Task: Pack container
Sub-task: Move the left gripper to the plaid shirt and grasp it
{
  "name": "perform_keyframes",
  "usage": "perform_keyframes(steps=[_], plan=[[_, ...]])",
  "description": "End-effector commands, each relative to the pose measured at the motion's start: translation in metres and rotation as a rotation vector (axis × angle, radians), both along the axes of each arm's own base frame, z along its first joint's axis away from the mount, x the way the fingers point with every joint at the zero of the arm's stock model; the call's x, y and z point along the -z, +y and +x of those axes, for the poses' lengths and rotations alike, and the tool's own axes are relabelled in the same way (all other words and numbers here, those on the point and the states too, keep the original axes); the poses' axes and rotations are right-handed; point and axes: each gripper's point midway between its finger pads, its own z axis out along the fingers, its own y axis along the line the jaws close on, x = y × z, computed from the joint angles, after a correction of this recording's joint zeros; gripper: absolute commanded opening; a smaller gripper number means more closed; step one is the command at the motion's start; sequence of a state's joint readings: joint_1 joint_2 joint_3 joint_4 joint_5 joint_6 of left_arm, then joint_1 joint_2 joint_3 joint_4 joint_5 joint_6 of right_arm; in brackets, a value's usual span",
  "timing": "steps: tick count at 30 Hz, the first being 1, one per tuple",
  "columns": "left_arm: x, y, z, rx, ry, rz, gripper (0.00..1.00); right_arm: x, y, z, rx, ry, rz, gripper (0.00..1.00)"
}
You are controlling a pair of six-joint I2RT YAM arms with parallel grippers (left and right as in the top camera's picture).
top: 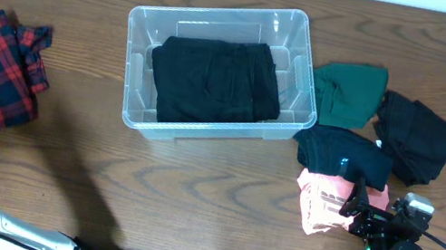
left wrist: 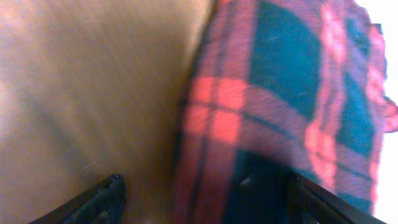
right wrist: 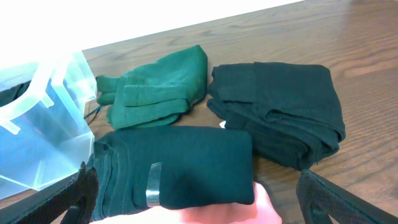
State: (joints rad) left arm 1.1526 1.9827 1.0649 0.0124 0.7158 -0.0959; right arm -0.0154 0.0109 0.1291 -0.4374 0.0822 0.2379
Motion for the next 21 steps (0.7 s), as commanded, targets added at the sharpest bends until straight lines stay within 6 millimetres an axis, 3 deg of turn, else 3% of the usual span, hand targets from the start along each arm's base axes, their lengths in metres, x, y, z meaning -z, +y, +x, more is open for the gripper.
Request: perform_keyframes(steps=[1,11,14,21], plan=[[0.007,-0.015,0.018,0.079,-0.049,-0.038,0.83,0.0,-0.002,0.0,0.016,-0.003,0.009,0.99],[0.0,-0.04,0.061,0.16,-0.084,-0.016,0.79,0.0,-0.002,0.0,0.016,-0.003,0.009,0.99],[-0.001,-0.041,0.068,0.163,-0.081,-0.001,0.63,0.0,-0.002,0.0,0.016,-0.003,0.009,0.99],[-0.001,-0.044,0.069,0.145,-0.09,-0.042,0.07,0.0,-0.002,0.0,0.016,-0.003,0.009,0.99]])
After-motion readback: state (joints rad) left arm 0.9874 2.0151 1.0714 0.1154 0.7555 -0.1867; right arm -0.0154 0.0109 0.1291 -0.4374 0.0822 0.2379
